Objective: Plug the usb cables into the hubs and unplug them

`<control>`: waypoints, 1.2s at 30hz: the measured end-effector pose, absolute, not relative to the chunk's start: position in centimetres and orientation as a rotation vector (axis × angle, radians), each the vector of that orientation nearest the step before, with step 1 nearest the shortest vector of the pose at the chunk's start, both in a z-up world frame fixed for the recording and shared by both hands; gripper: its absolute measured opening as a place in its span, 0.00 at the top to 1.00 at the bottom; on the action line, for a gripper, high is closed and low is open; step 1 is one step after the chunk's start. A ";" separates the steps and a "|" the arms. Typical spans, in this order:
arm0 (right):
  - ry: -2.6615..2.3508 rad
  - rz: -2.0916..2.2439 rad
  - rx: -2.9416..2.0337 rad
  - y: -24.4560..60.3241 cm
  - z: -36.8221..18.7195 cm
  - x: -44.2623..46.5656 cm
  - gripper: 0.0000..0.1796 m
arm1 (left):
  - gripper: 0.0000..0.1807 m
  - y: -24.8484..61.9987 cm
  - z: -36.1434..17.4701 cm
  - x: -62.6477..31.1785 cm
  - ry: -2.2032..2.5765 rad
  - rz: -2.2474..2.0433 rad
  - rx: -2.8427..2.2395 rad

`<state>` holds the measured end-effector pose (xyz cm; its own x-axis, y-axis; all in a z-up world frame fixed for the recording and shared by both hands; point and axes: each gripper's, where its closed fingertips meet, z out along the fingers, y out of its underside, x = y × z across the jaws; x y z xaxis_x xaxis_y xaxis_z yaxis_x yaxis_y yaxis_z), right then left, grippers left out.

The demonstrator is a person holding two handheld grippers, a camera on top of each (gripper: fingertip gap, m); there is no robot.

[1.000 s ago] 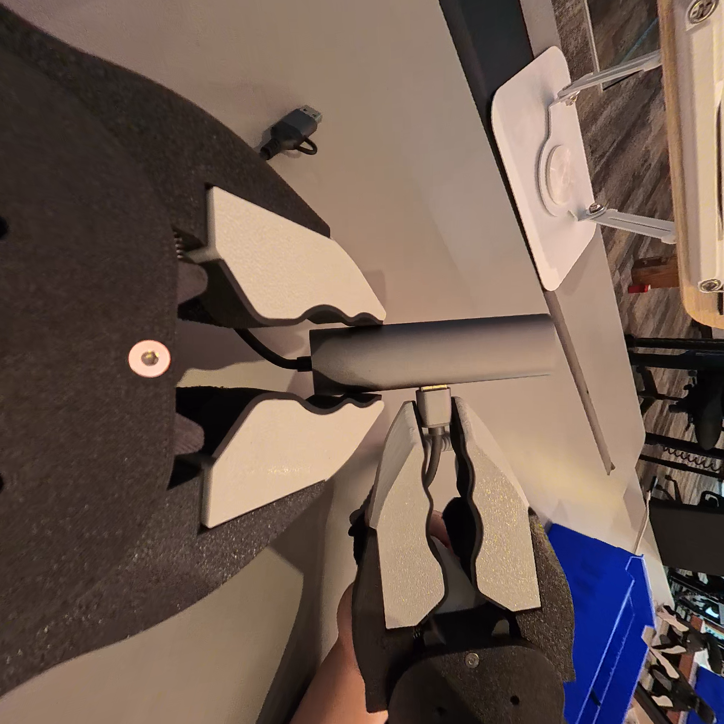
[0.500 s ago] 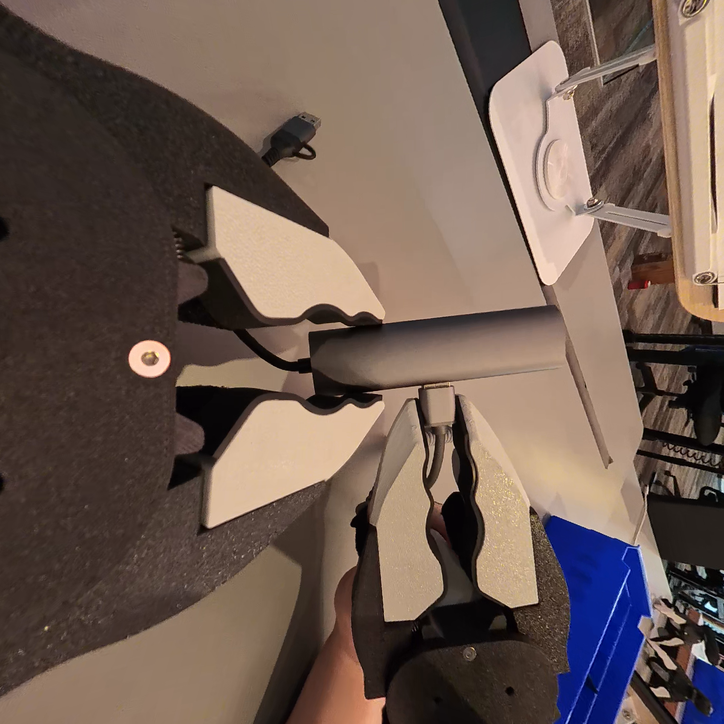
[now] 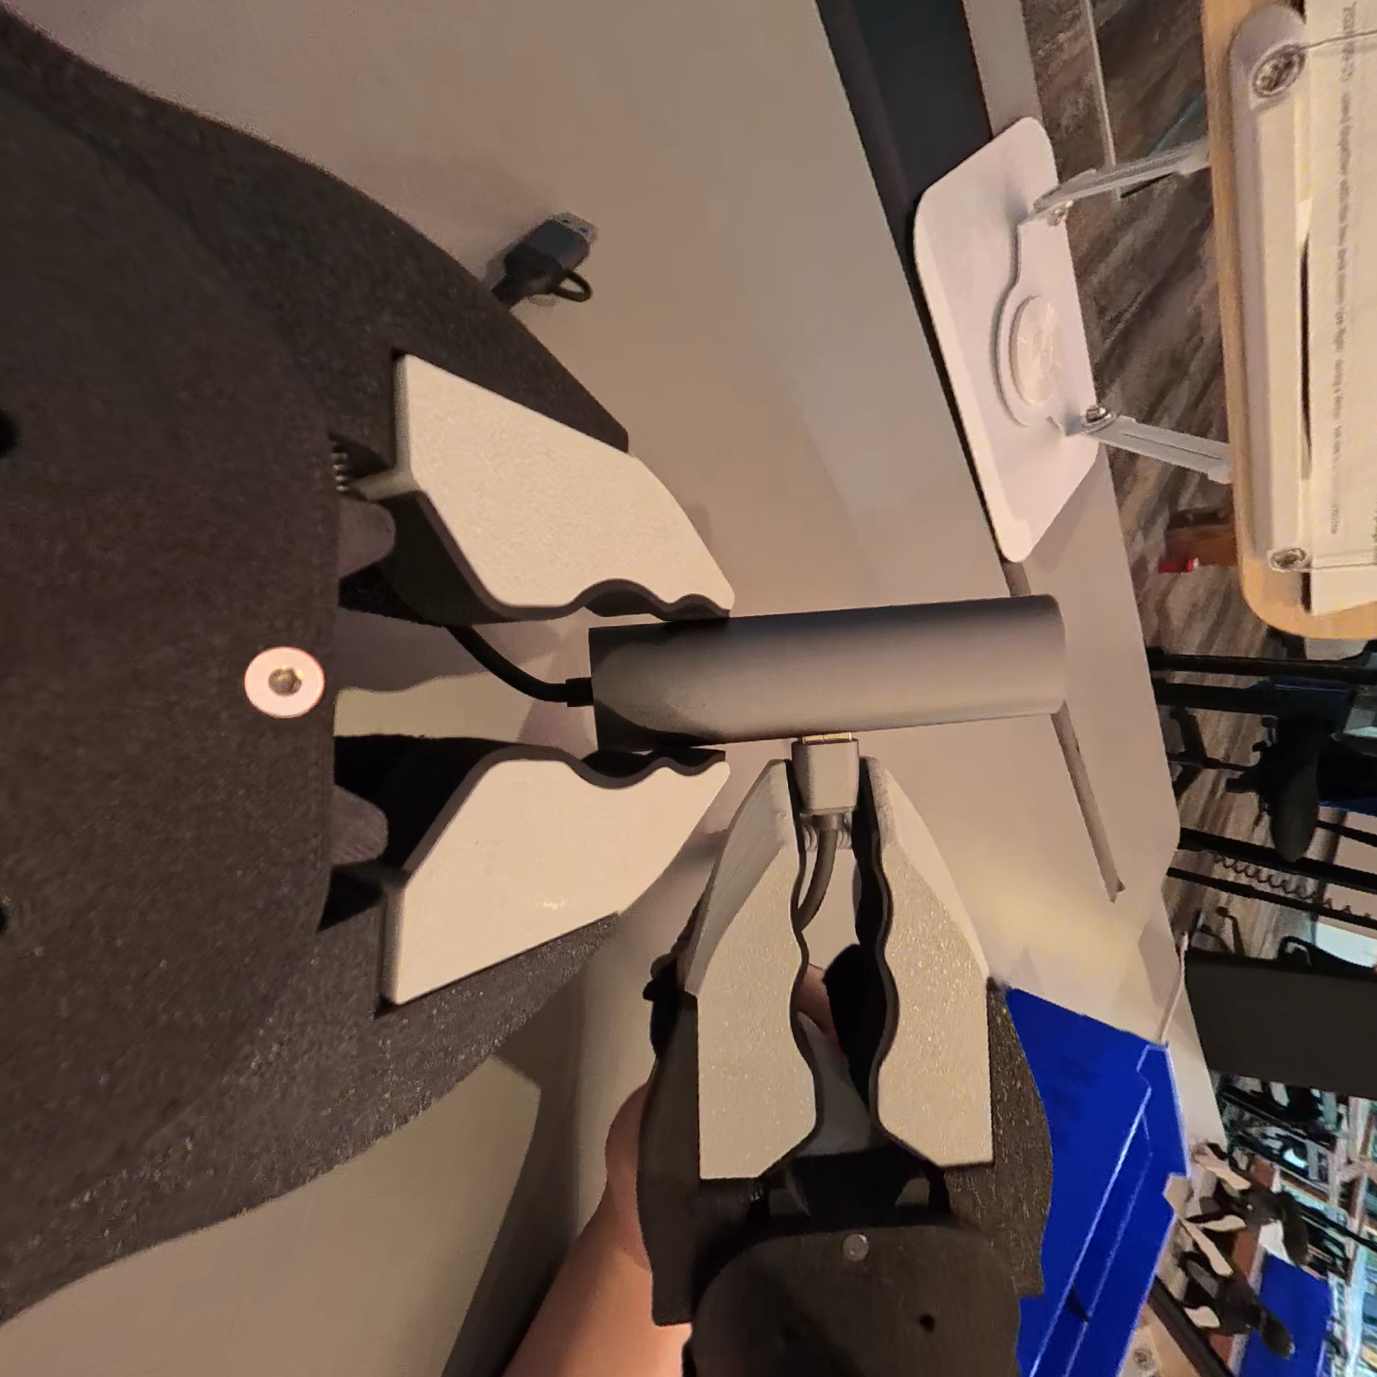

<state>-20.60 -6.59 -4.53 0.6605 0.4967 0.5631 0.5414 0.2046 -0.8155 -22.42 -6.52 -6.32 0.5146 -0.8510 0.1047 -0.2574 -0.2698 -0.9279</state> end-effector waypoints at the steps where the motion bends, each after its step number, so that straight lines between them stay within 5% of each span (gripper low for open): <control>1: -0.937 -0.041 -1.439 -6.5 -4.7 -20.6 0.91 | 0.82 -6.4 -6.5 -22.5 0.926 -0.771 -1.800; 7: -0.876 0.121 -1.500 -7.3 -4.0 -19.8 0.85 | 0.82 -5.2 -7.3 -24.0 0.908 -0.722 -1.835; 20: -0.316 1.410 -1.939 -5.1 -5.2 -18.2 0.68 | 0.82 -6.4 -6.2 -23.2 1.101 -0.516 -1.650; 31: -0.341 1.643 -1.965 -6.1 -5.1 -22.0 0.77 | 0.82 -6.6 -6.7 -22.9 1.156 -0.477 -1.637; 36: -0.332 1.605 -2.006 -5.9 -5.6 -22.1 0.88 | 0.83 -6.6 -6.6 -22.9 1.180 -0.424 -1.600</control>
